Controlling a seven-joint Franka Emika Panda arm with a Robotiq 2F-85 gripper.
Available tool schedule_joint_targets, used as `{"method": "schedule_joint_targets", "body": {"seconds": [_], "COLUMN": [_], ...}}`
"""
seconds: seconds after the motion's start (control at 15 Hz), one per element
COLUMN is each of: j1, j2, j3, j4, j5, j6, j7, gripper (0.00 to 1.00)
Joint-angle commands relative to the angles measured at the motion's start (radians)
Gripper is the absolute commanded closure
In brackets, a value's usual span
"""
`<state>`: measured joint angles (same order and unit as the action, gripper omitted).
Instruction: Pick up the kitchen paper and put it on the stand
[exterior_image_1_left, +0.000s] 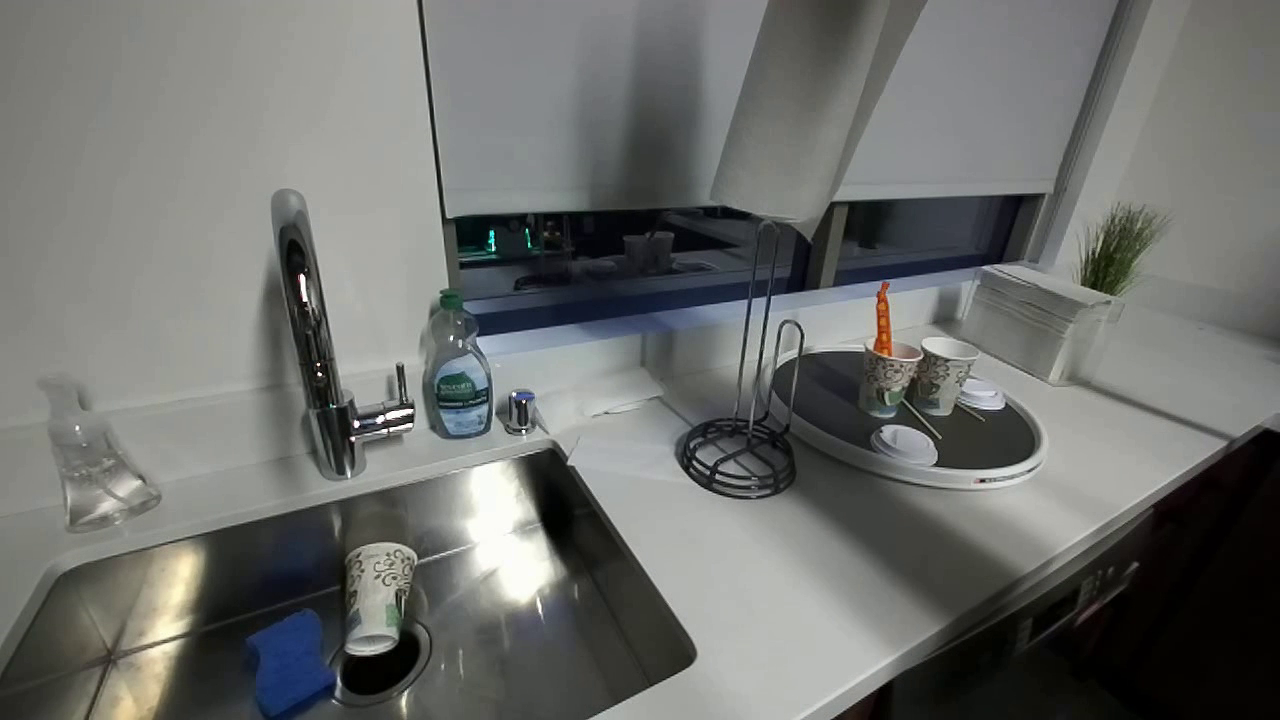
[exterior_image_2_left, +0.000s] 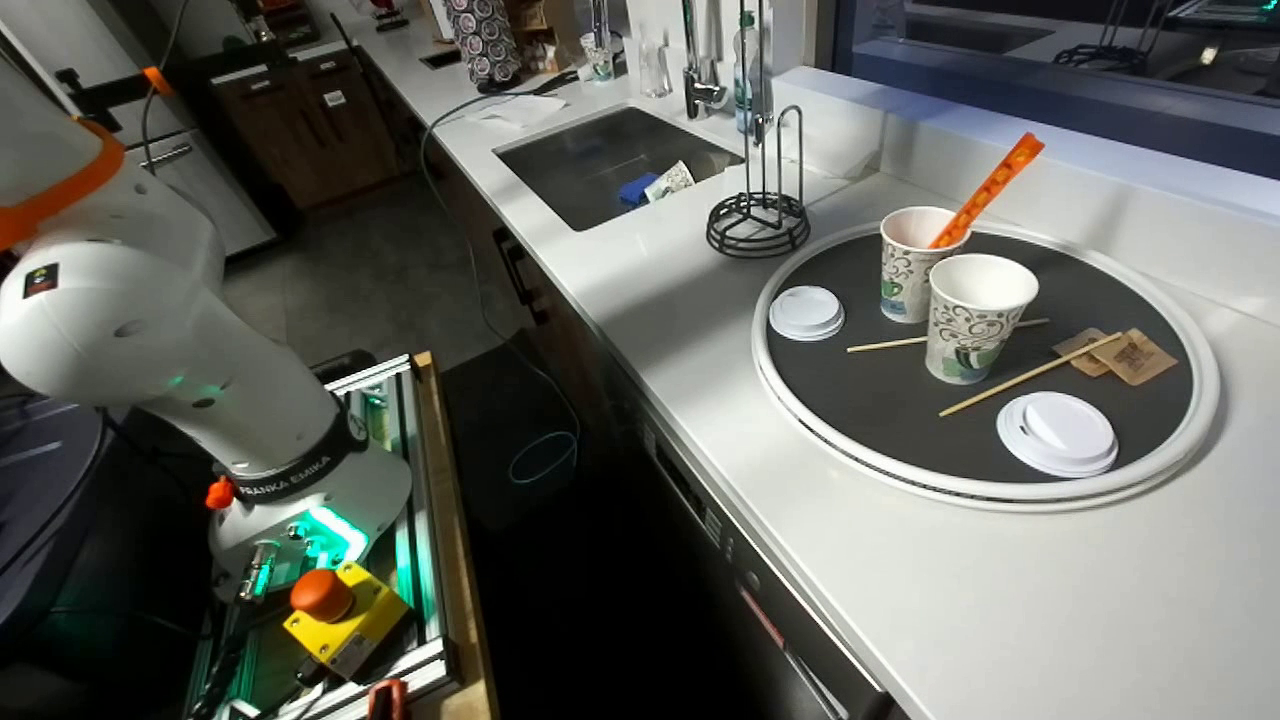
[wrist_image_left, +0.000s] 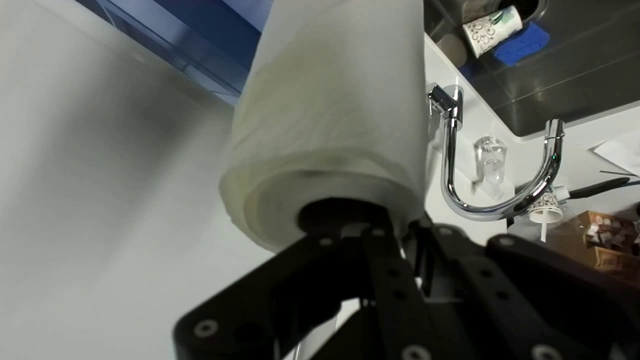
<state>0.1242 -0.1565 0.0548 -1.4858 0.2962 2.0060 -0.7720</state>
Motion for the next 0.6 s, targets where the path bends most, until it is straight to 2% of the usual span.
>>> {"method": "schedule_joint_targets", "body": {"seconds": [0.0,0.53], "j1": [0.0,0.002], "j2": [0.004,0.001], "j3": [0.005,-0.002], "j4": [0.007,0.01], "j5": [-0.011,-0.01], "j6": [0.036,-0.031], "j7": [0.012,0.028], "gripper": [0.97,0.97]}}
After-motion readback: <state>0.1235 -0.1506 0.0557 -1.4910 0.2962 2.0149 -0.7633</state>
